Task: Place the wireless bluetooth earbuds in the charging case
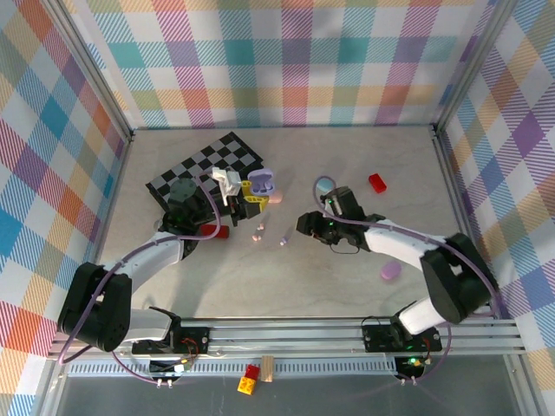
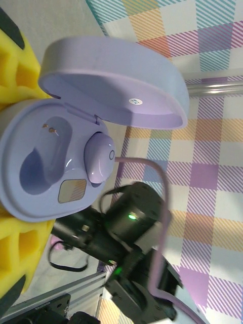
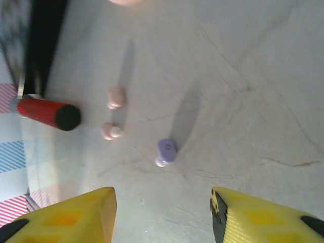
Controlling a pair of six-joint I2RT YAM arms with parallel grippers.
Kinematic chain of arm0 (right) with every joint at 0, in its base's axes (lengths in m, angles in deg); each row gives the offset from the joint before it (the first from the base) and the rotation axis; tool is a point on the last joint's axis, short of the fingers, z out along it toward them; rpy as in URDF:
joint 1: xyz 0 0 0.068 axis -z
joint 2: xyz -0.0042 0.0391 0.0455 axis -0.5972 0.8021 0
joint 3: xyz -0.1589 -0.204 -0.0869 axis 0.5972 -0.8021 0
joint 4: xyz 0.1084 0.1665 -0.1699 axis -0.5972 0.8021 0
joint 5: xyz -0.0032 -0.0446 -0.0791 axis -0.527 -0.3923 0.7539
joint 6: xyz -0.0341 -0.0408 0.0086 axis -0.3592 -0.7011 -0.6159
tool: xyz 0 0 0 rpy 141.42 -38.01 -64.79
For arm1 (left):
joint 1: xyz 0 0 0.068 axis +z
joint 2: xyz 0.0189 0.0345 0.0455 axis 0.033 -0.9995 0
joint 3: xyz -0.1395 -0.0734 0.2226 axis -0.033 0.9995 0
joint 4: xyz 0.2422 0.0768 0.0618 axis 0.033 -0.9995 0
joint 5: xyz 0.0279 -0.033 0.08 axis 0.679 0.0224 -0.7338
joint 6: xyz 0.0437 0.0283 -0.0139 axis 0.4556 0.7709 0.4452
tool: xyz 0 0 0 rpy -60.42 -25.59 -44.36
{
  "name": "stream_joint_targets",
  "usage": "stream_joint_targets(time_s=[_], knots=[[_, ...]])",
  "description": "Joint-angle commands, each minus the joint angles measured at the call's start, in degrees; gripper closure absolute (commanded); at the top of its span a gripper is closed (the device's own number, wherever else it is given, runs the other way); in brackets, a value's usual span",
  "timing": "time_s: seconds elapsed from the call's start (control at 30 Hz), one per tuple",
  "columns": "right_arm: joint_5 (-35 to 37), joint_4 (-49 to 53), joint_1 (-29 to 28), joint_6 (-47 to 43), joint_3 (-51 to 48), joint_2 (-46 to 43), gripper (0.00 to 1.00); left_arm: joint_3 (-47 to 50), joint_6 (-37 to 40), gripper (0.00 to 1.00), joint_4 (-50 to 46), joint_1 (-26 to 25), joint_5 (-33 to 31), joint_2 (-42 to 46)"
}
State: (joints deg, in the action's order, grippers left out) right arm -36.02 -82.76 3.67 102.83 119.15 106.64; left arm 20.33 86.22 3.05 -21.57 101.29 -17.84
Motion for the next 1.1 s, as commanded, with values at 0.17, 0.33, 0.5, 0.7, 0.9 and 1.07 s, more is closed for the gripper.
stream_joint_targets(time_s=[0.17, 0.33, 0.5, 0.7, 0.9, 1.07], knots=[[0.0, -5.1, -3.6, 6.3, 6.4, 11.0, 0.52, 1.4, -1.3, 0.69, 4.0, 0.4, 1.5, 1.9], [-1.1, -6.3, -4.3, 6.8, 7.1, 14.2, 0.53, 1.5, -1.2, 0.69, 4.0, 0.4, 1.4, 1.9], [-1.8, -6.7, -4.8, 6.8, 7.7, 15.9, 0.54, 1.4, -1.3, 0.69, 4.0, 0.5, 1.4, 1.9], [-3.6, -7.7, -5.0, 6.9, 8.6, 17.9, 0.55, 1.3, -1.1, 0.69, 3.8, 0.5, 1.7, 1.8], [-4.5, -7.9, -5.1, 6.9, 9.0, 18.5, 0.61, 1.2, -0.9, 0.69, 3.3, 0.5, 1.7, 1.8], [-5.1, -7.7, -5.1, 6.7, 9.4, 18.9, 0.64, 0.9, -0.8, 0.69, 2.8, 0.5, 2.0, 1.6]])
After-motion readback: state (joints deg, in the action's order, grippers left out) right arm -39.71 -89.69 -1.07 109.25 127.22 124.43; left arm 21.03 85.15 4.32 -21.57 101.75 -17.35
